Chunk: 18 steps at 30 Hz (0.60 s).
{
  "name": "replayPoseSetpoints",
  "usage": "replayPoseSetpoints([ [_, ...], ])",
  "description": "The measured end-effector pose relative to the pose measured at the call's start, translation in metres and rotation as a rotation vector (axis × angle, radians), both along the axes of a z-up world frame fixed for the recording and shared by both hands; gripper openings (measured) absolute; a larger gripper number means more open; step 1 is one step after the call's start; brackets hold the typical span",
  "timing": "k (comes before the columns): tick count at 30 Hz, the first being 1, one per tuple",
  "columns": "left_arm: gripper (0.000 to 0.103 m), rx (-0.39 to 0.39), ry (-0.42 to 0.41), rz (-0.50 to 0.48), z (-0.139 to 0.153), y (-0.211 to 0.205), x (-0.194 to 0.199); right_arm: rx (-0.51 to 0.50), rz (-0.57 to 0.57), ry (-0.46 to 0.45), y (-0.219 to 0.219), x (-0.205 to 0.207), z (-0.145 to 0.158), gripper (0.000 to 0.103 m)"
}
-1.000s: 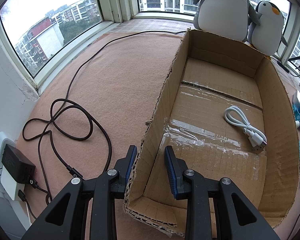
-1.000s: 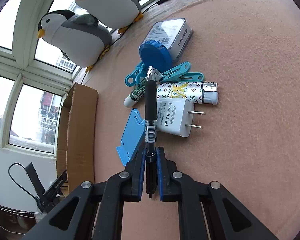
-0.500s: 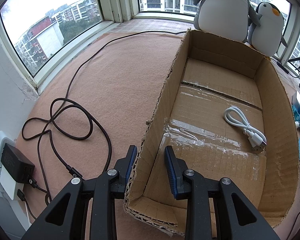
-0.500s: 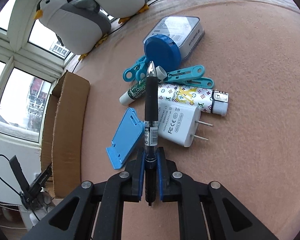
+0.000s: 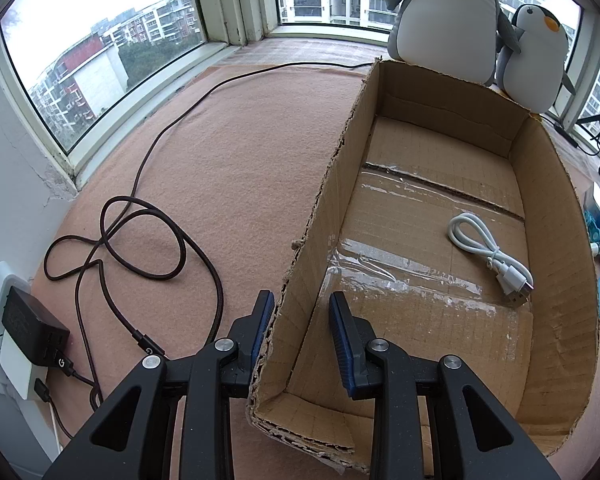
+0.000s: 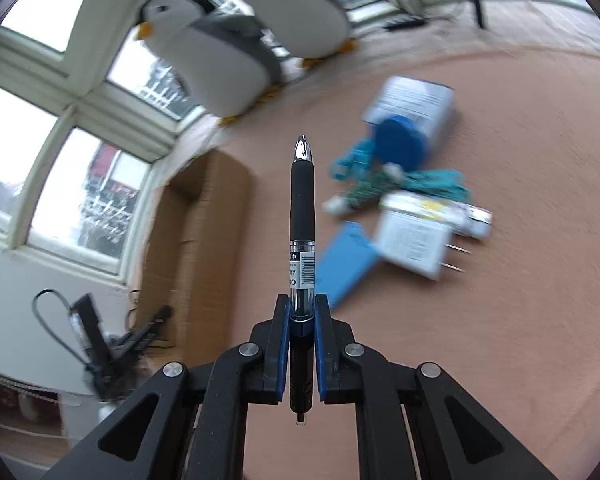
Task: Organize rigid objects
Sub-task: 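Carry the black pen into the box and release it beside the cable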
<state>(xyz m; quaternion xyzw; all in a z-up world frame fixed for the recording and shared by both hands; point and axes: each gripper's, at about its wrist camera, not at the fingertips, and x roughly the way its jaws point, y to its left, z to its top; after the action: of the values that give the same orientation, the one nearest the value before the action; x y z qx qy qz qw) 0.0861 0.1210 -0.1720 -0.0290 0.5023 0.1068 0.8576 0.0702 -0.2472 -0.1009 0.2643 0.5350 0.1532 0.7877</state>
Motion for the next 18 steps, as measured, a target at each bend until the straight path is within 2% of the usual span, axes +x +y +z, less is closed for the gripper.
replayPoseSetpoints([
  [8, 0.031, 0.0, 0.0, -0.001, 0.0, 0.0, 0.0, 0.009, 0.157, -0.07, 0.071, 0.02, 0.035, 0.01],
  [18, 0.031, 0.001, -0.001, 0.0, 0.0, 0.0, 0.0, -0.052, 0.305, -0.097, 0.147, 0.041, 0.036, 0.01],
])
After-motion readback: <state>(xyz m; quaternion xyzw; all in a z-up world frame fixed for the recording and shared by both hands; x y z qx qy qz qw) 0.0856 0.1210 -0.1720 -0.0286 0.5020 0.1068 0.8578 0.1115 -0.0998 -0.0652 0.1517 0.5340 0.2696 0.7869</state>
